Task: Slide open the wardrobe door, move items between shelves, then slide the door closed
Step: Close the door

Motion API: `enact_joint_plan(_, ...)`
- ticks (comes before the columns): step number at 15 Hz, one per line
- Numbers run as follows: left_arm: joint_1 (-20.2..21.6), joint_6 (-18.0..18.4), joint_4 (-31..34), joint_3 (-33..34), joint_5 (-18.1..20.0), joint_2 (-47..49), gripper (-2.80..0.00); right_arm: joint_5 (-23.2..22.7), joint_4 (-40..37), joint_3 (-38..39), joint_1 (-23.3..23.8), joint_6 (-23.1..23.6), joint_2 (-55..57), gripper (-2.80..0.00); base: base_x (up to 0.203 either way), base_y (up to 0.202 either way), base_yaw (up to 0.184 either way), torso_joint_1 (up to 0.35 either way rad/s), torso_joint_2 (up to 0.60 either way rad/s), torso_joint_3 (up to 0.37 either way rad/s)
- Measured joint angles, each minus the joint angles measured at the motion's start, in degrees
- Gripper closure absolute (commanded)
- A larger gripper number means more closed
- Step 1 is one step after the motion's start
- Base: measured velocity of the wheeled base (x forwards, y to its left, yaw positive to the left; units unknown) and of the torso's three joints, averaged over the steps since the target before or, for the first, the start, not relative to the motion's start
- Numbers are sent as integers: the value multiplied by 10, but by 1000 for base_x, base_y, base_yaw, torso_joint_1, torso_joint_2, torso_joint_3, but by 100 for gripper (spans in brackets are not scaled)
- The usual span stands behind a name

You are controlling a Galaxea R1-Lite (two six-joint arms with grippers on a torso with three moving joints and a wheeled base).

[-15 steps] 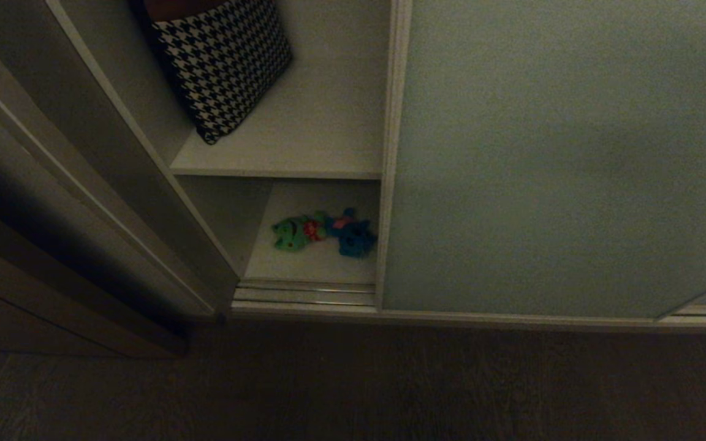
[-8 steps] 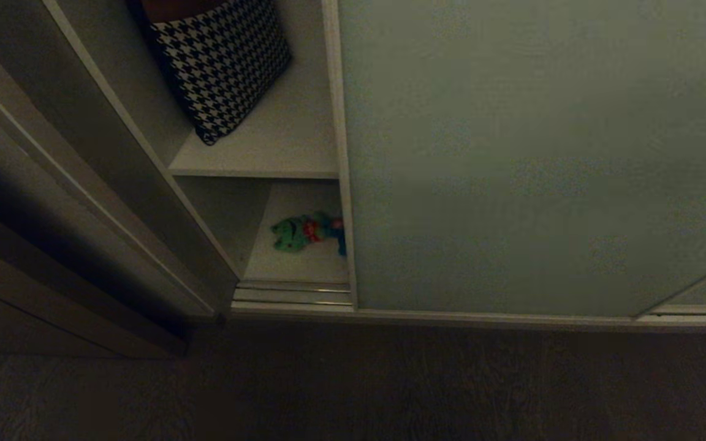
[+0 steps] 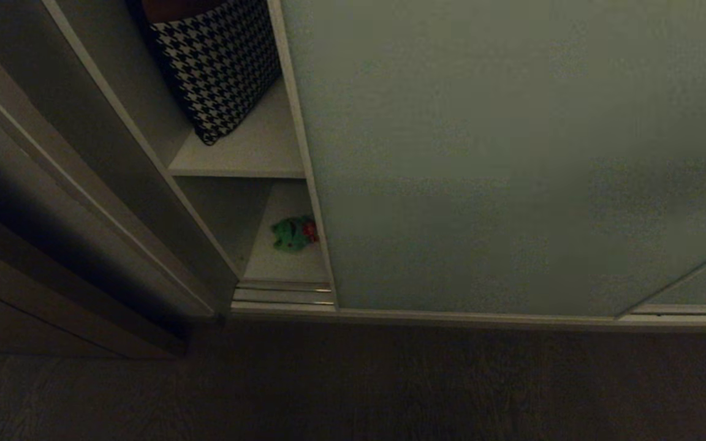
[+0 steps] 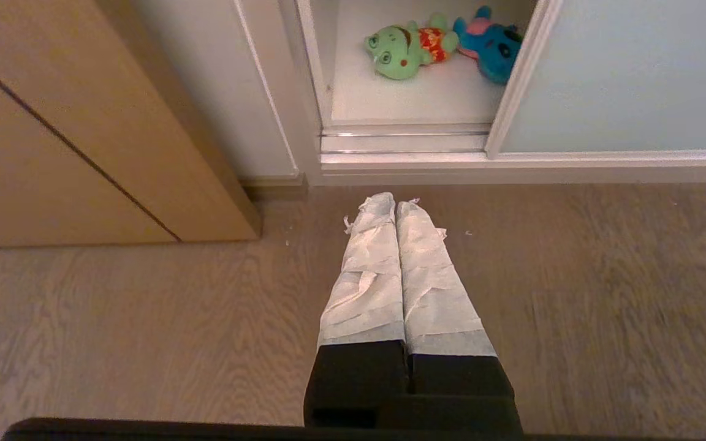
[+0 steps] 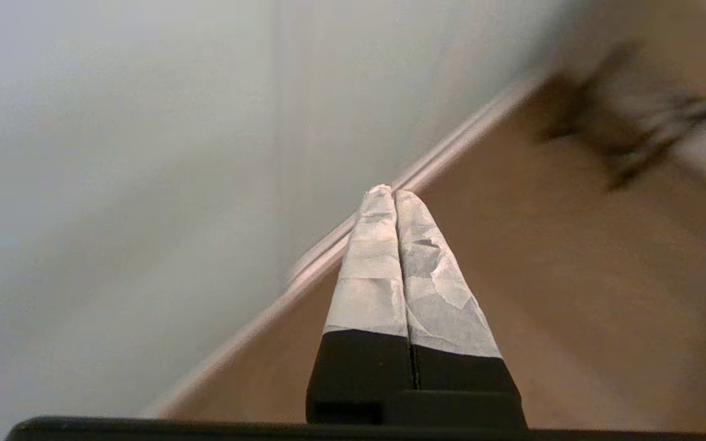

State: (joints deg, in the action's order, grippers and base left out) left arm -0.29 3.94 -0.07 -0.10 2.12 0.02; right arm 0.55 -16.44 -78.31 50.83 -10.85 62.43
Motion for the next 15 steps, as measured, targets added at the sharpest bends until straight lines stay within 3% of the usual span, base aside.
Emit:
enact_joint_plan(4, 0, 0, 0, 0, 0, 0, 0, -60, 48, -81, 82, -4, 100, 0, 0, 0, 0, 0, 0, 0)
enact_joint_plan(6, 0, 0, 0, 0, 0, 0, 0, -137, 45, -137, 103, -9, 156, 0, 0, 0, 0, 0, 0, 0)
enact_joint_plan(11, 0, 0, 0, 0, 0, 0, 0, -394, 30, -243, 153, -49, 270, 0, 0, 0, 0, 0, 0, 0)
enact_joint_plan(15, 0, 0, 0, 0, 0, 0, 0, -491, 27, -310, 169, -113, 343, 0, 0, 0, 0, 0, 0, 0)
